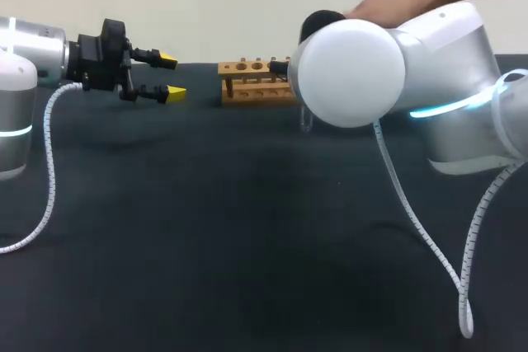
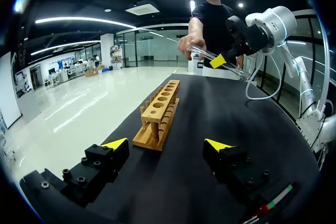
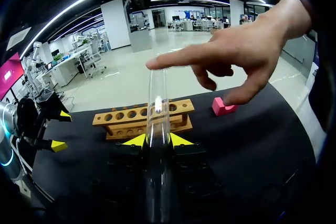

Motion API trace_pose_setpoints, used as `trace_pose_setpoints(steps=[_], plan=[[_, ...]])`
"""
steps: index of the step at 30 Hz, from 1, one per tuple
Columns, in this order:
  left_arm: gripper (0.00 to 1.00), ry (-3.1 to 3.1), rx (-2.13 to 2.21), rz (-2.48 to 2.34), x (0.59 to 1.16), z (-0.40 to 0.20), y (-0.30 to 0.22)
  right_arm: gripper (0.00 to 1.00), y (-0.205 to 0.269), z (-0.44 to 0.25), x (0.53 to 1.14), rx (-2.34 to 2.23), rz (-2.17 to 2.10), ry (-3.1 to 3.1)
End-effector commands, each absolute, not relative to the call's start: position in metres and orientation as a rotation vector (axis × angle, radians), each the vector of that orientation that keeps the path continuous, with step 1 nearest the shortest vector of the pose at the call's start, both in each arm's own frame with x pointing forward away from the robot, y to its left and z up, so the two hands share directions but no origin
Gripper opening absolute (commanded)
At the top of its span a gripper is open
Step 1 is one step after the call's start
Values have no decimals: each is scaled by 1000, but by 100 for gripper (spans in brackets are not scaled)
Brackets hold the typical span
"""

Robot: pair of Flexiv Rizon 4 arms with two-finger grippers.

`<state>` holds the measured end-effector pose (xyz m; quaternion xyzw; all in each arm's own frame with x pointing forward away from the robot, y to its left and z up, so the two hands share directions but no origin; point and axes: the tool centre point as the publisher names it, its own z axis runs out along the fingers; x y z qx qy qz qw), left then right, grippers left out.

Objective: Grasp the test tube, adjust it, and insert it.

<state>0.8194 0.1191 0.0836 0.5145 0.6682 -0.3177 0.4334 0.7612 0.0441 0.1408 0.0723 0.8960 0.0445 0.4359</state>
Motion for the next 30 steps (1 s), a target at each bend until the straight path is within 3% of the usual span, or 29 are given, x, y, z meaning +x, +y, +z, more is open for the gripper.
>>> trace_pose_setpoints(steps=[1, 30], plan=[[100, 1659, 1280, -789, 818, 83, 120, 0, 43, 140, 760, 180, 113, 2224], [100, 1659, 1280, -789, 818, 83, 120, 0, 52, 133, 778, 79, 61, 2221]])
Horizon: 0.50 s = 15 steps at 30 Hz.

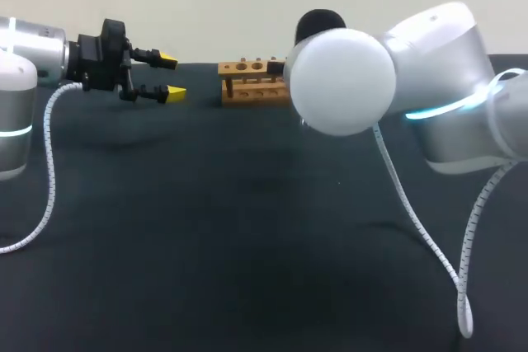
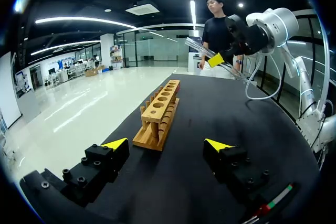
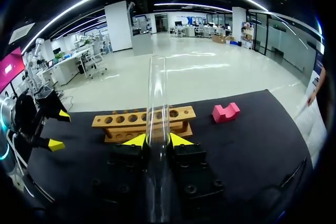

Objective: Grasp the test tube, adjust it, and insert it.

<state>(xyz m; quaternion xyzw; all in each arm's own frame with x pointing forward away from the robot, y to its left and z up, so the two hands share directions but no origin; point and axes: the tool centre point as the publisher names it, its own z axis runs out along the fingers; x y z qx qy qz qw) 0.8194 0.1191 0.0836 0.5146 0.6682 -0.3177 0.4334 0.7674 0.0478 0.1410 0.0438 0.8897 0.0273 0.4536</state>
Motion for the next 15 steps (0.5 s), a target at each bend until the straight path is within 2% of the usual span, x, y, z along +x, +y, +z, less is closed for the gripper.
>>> trace_pose_setpoints(steps=[1, 15], plan=[[100, 1659, 1280, -789, 818, 83, 120, 0, 54, 130, 779, 63, 51, 2237], [100, 1659, 1280, -789, 818, 83, 120, 0, 65, 88, 811, -14, 28, 2329]])
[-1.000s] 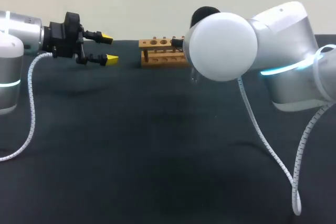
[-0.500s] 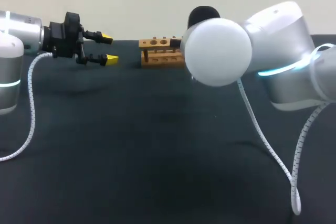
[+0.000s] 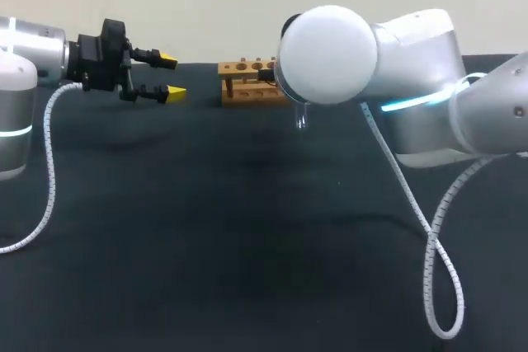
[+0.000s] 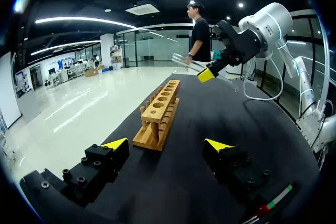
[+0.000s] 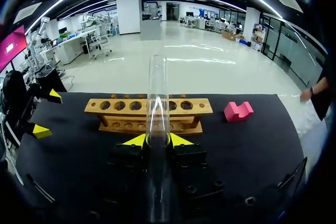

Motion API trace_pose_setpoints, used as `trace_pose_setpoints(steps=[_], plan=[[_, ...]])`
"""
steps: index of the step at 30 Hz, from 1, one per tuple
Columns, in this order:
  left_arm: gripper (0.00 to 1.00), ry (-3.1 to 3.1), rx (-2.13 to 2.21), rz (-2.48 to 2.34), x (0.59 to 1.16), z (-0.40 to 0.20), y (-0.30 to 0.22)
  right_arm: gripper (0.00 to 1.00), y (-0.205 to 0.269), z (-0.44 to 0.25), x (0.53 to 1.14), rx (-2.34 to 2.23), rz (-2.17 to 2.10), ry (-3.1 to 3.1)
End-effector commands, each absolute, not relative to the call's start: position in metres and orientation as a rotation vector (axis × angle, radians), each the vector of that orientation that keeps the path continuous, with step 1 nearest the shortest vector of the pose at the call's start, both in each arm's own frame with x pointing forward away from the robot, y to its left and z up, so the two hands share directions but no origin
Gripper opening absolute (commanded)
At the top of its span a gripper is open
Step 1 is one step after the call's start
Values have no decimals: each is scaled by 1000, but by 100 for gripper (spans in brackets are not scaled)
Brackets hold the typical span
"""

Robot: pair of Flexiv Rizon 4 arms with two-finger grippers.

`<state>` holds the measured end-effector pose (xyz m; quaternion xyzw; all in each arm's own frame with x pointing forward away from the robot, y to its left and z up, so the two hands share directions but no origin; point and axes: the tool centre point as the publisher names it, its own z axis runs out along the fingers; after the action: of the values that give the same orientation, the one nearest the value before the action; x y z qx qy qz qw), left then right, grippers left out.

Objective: Grasp the test tube, adjust it, and insert it.

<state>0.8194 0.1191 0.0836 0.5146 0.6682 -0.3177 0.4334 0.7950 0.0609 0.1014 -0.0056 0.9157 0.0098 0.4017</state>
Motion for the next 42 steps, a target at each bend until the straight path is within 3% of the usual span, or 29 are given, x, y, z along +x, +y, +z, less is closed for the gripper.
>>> trace_pose_setpoints(steps=[1, 42], plan=[[100, 1659, 1280, -789, 818, 83, 120, 0, 65, 84, 813, -18, 20, 2335], [100, 1659, 1280, -789, 818, 83, 120, 0, 67, 43, 838, -15, 50, 2463]])
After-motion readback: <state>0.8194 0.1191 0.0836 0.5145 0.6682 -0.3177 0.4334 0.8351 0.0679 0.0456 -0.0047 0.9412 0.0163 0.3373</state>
